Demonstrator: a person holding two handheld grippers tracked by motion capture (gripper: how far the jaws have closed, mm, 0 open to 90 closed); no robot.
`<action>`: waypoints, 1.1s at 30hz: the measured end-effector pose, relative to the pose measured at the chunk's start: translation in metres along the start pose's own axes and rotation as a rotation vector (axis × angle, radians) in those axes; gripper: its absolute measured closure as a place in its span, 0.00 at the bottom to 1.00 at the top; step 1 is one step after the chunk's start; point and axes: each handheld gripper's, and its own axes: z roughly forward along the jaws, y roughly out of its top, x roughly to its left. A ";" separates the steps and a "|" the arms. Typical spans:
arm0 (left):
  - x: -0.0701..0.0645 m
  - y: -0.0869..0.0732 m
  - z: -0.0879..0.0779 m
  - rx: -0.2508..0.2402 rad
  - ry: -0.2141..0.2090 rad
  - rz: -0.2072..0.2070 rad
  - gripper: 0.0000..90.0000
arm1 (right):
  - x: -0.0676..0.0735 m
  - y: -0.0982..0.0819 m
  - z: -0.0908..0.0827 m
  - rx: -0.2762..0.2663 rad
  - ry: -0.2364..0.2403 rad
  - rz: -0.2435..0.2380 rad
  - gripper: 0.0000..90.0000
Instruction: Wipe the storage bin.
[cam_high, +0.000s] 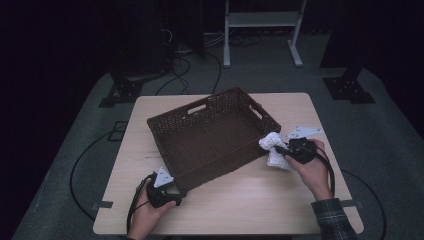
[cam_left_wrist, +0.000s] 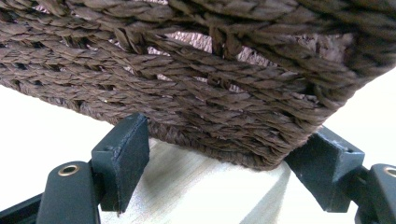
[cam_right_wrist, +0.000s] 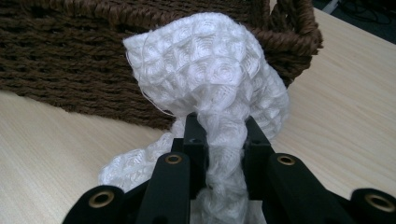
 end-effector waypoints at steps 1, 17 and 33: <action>0.000 0.000 0.000 0.000 0.000 0.001 0.26 | 0.001 0.000 0.001 0.004 0.001 0.002 0.85; 0.000 0.000 0.000 0.000 -0.002 0.001 0.26 | 0.005 -0.013 0.031 0.096 0.038 -0.011 0.85; 0.000 0.000 0.000 0.001 -0.002 0.001 0.26 | 0.015 -0.021 0.054 0.161 0.079 -0.036 0.85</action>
